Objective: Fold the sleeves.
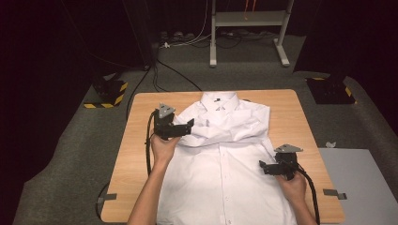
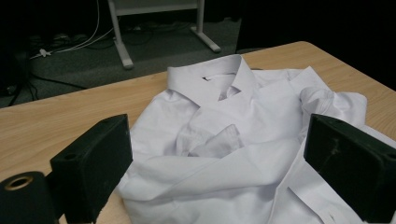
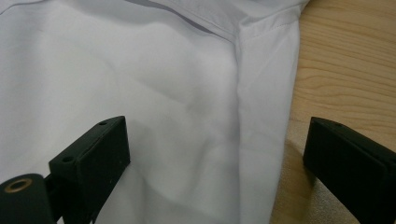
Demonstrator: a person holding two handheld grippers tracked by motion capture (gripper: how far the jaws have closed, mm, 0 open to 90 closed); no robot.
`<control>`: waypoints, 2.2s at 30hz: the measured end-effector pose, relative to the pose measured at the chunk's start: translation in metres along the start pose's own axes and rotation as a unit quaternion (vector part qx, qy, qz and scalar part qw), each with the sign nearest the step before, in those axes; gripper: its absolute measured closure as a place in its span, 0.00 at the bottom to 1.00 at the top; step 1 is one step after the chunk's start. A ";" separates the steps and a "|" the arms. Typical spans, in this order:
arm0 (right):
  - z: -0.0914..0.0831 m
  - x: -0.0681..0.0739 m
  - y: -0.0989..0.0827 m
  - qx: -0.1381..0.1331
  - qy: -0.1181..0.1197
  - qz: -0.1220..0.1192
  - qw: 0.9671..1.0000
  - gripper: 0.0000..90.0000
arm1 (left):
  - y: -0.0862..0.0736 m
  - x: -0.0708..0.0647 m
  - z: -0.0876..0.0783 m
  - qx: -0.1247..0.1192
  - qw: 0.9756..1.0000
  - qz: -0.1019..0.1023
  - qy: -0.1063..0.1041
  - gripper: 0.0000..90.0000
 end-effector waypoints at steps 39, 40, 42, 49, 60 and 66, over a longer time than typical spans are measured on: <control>0.000 0.000 0.000 0.000 0.000 0.000 1.000 0.08 | -0.063 0.042 -0.031 0.009 0.998 -0.032 0.054 0.09; 0.000 0.000 0.000 0.000 0.000 0.001 1.000 0.08 | -0.070 0.046 -0.032 0.012 0.997 -0.038 0.059 0.09; 0.000 0.000 0.000 0.000 0.000 0.000 1.000 0.08 | -0.075 0.051 -0.033 0.013 0.997 -0.044 0.063 0.09; 0.000 0.000 0.000 0.000 0.000 0.000 1.000 0.08 | -0.093 0.059 -0.034 0.019 0.996 -0.053 0.075 0.09; 0.000 0.000 0.000 0.000 -0.001 0.000 1.000 0.08 | -0.123 0.071 -0.027 0.047 0.992 -0.054 0.103 0.09; 0.000 0.000 0.000 0.000 -0.001 0.001 1.000 0.08 | -0.139 0.079 -0.023 0.067 0.989 -0.049 0.124 0.08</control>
Point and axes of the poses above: each handheld gripper's, and its own axes: z roughly forward along the jaws, y roughly out of its top, x roughly to its left, the point moved 9 cm from there along z, roughly forward along the jaws, and after that the axes turned 14 degrees about -z, right-handed, at the moved point
